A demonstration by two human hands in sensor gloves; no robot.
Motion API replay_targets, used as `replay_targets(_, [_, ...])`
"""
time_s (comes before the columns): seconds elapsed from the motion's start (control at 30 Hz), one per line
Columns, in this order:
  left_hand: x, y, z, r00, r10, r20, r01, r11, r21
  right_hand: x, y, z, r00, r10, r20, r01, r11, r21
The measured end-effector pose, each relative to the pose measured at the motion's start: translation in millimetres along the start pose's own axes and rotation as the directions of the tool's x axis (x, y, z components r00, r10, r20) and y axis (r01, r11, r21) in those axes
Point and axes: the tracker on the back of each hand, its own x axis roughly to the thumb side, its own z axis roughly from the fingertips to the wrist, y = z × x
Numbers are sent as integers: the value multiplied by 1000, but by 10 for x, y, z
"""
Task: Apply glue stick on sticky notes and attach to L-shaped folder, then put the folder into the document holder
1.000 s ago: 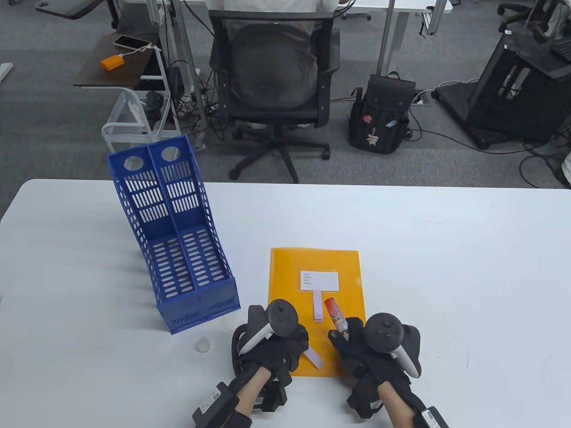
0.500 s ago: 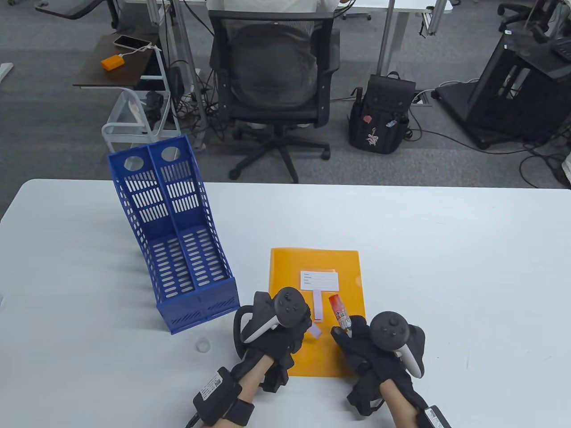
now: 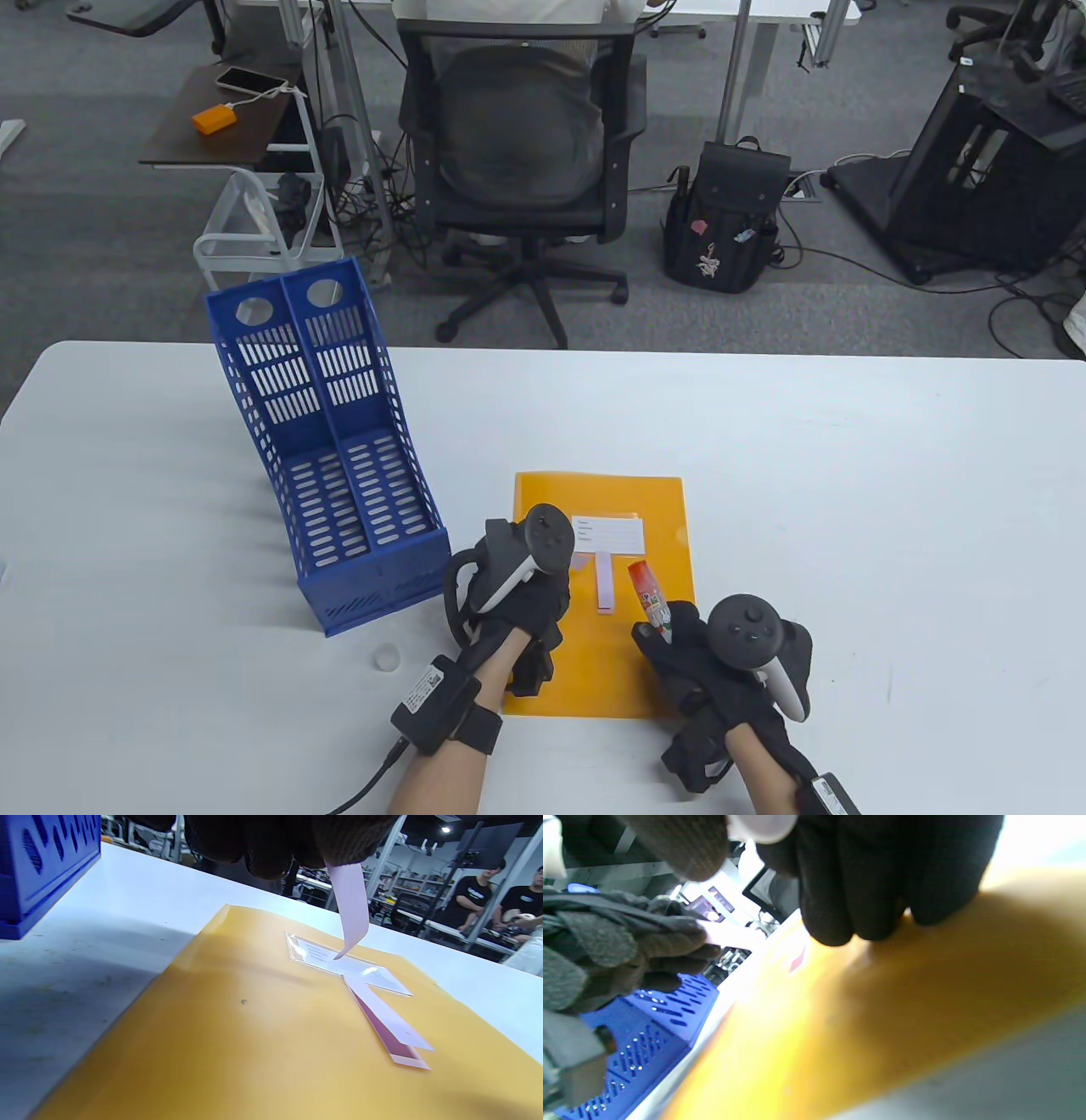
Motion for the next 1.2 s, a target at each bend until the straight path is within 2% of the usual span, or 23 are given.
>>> replay_targets(0.23, [111,-59,-105,998,-45,-50,46,999,19,5,4,-3,1000,22,3,-22,1000,-3])
replay_targets(0.63, [353,-269,-184,978,-204,-52,207,977,44,3,-4,-7,1000,0,-3,0,1000,27])
replay_targets(0.83, [441,-362,-172,980,-198,9,198,980,-4,-1,-10,-13,1000,-7,-6,7,999,36])
replay_targets(1.03, [430,-431,-176,994,-100,34,103,988,-117,-13,-22,-21,999,-28,-15,29,999,39])
replay_targets(1.2, [439,-457,-158,991,-125,39,129,981,-146,-15,-25,-22,1000,-28,-14,28,999,42])
